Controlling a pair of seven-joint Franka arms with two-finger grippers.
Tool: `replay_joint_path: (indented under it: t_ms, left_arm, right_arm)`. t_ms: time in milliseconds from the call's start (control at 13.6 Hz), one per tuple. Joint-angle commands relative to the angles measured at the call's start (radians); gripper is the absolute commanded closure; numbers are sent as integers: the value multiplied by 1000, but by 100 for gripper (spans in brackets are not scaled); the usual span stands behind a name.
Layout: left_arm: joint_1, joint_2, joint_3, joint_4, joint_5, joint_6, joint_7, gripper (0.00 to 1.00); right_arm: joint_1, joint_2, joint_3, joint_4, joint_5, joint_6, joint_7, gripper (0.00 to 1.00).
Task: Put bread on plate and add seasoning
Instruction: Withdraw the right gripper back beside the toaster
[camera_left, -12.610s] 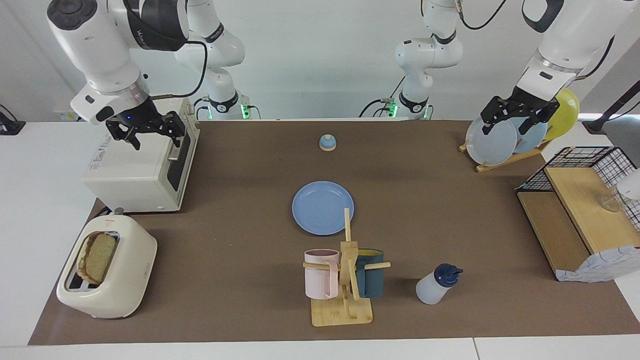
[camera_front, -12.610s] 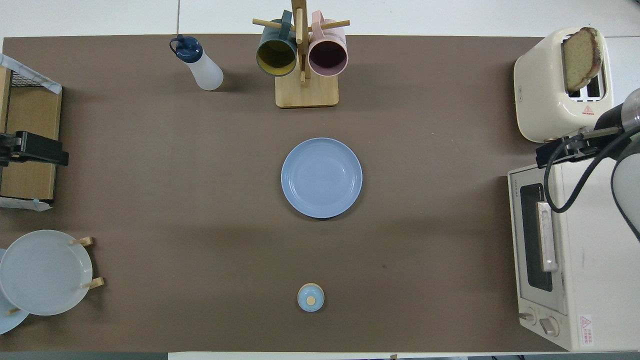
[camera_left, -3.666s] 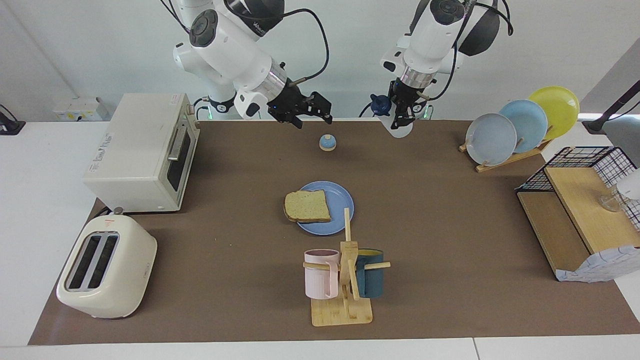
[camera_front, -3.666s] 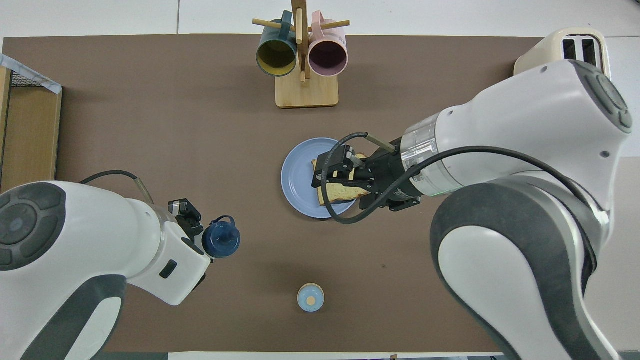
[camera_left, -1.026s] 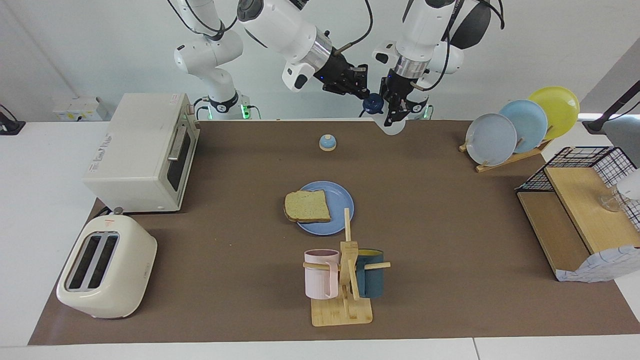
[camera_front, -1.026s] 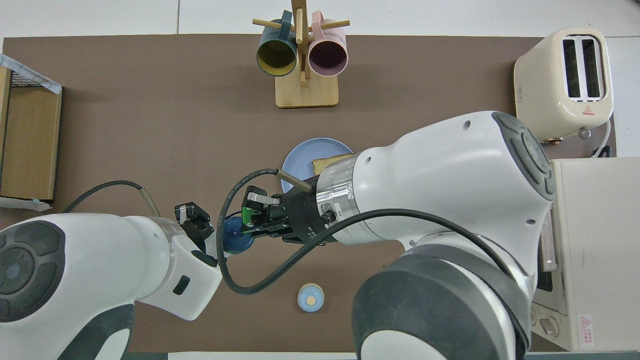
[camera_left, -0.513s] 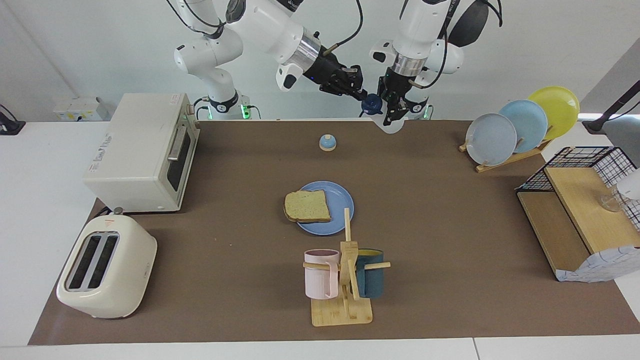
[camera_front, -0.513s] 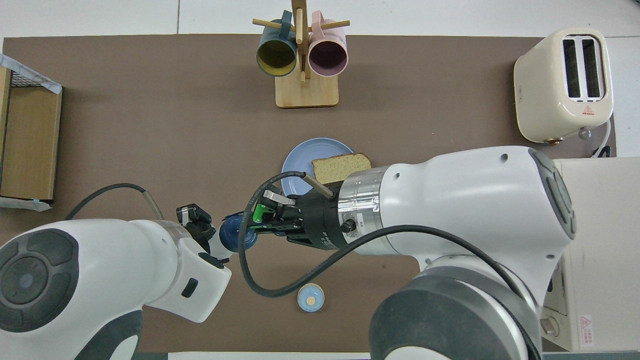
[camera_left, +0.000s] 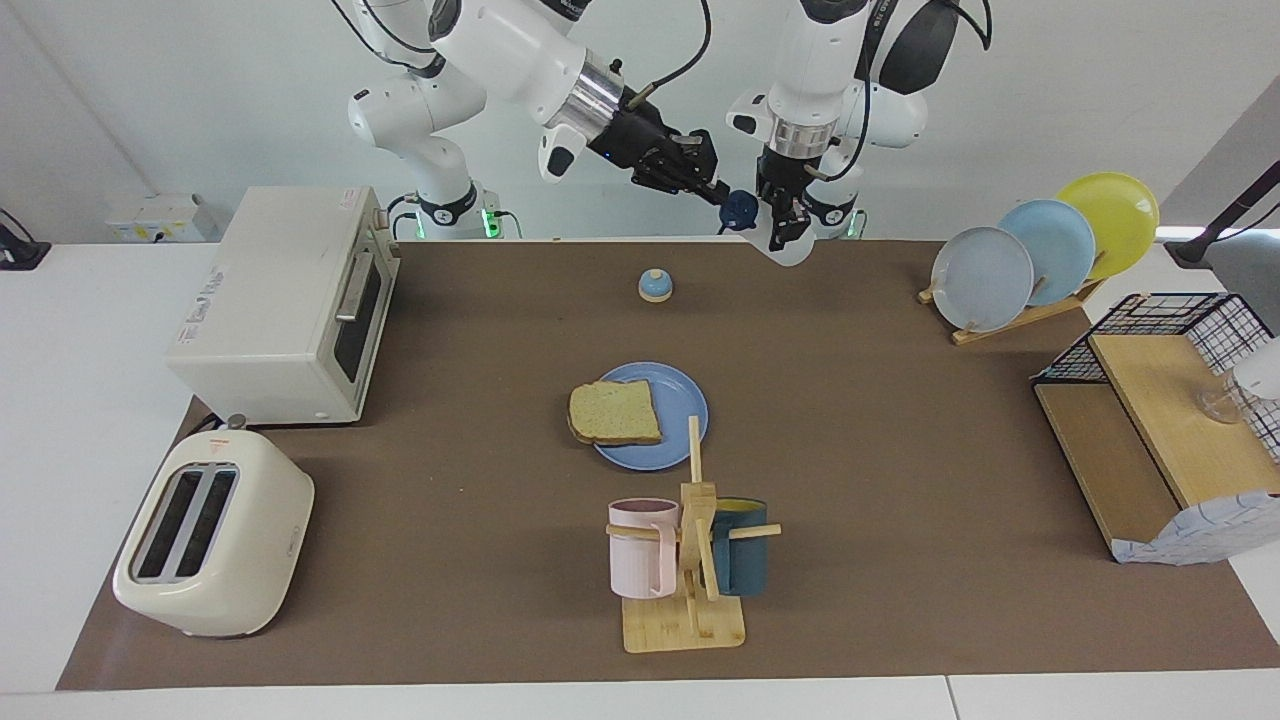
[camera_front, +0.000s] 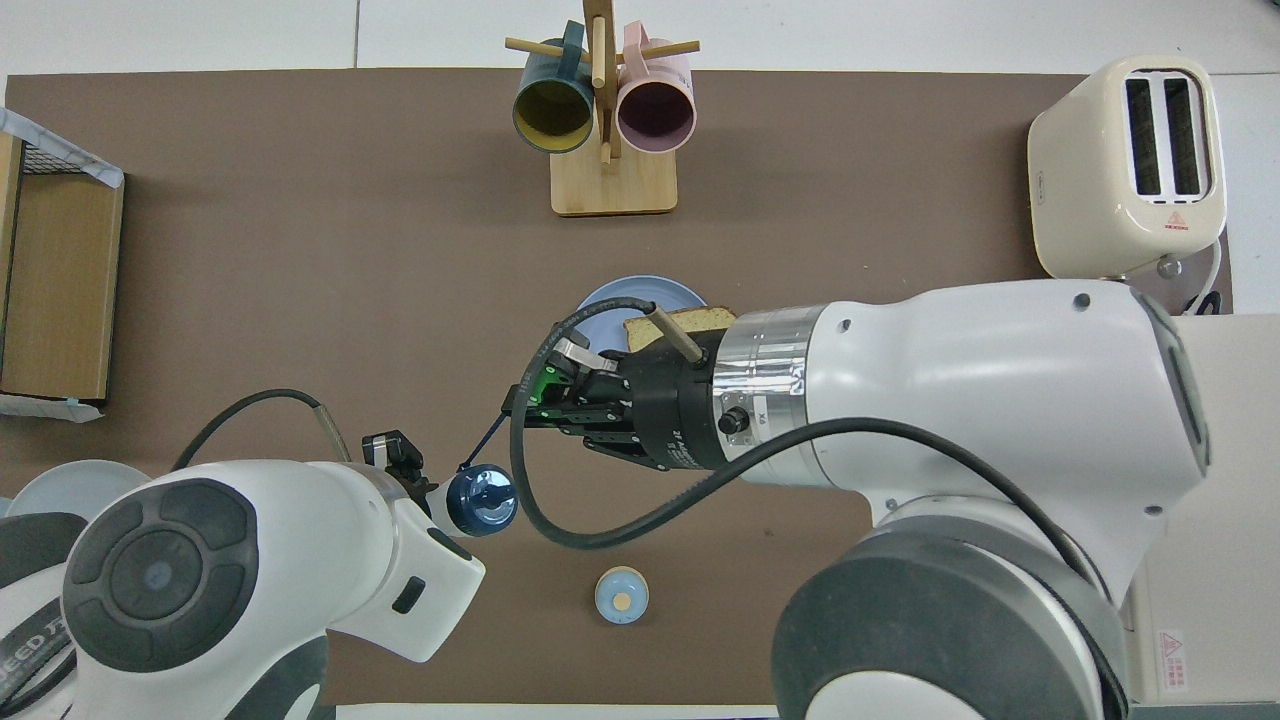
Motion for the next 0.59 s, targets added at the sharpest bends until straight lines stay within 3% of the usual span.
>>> replay_joint_path:
  t_ms: [0, 220, 513]
  left_arm:
    - [7, -30, 4, -37, 26, -35, 3, 100]
    - [7, -20, 4, -27, 55, -28, -4, 100]
    - [5, 1, 4, 8, 121, -12, -10, 100]
  right_arm:
    - [-24, -21, -3, -1, 23, 23, 10, 0]
    - [-38, -23, -6, 0, -26, -41, 8, 0]
    - [-84, -21, -6, 14, -379, -175, -103, 0]
